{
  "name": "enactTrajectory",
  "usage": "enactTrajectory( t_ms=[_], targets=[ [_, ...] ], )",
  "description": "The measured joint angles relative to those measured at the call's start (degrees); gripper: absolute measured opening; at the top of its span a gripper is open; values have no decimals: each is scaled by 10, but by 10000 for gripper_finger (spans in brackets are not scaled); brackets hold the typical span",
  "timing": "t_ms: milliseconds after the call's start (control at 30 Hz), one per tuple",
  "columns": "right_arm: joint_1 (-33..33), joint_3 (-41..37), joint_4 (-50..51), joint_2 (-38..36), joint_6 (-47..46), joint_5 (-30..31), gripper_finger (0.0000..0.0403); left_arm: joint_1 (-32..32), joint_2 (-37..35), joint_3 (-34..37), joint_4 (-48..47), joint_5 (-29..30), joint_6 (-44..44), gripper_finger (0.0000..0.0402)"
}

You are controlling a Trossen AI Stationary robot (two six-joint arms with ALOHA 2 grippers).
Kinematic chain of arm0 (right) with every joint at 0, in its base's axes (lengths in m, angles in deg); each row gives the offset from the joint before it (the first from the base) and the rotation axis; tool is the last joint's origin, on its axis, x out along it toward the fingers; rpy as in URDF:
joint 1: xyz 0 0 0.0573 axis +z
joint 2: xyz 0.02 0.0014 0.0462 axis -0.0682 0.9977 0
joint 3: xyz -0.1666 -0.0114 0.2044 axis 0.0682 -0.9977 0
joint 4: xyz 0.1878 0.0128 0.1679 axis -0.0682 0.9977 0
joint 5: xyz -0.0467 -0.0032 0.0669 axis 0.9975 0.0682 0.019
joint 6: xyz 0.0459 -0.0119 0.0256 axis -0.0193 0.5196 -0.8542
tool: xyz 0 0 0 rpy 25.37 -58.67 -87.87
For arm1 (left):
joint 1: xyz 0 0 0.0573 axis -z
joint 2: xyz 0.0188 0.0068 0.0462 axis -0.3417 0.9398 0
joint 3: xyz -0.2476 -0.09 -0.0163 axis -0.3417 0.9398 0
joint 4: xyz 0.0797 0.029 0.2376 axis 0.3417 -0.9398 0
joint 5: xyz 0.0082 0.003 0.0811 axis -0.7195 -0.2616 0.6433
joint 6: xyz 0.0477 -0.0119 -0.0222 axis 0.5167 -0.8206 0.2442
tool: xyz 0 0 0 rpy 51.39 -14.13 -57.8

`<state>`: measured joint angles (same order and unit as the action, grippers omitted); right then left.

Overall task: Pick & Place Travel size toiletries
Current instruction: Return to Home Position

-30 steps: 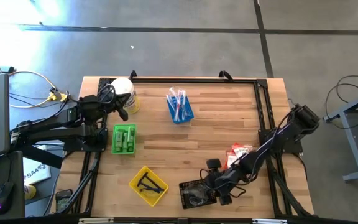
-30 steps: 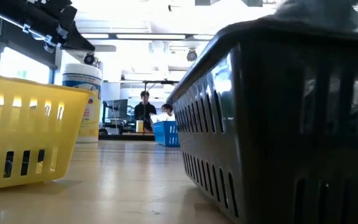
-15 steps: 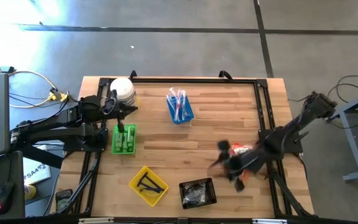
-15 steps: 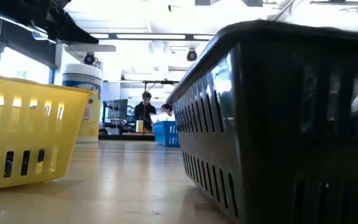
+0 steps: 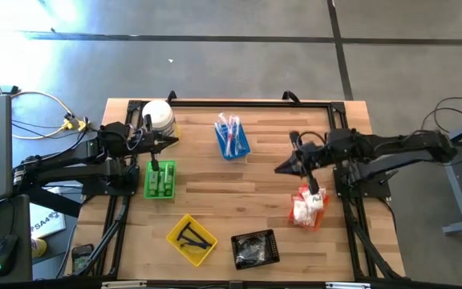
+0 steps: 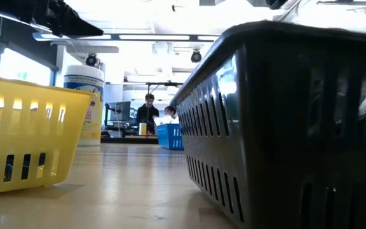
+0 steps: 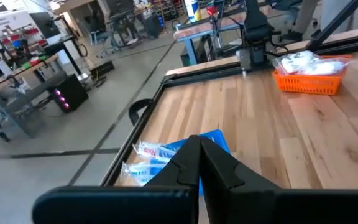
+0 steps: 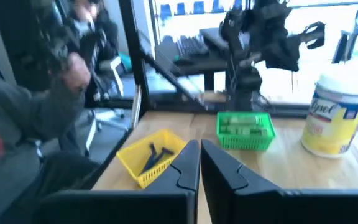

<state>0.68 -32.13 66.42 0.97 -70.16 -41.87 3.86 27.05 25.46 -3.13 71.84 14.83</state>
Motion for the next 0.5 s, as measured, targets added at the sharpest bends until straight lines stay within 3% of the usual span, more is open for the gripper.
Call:
enactTrajectory(
  t_ms=[100,300,500],
  targets=[
    [-55,-53,-62,-27,-13,-55,4,0,5,0,-3,-14,0,0],
    [-155,-144,-132,-75,-55,-104,3,0,30,0,-22,-78,15,0],
    [-223,-200,-157,-108,-85,-148,3,0,74,17,-22,-69,10,0]
  ],
)
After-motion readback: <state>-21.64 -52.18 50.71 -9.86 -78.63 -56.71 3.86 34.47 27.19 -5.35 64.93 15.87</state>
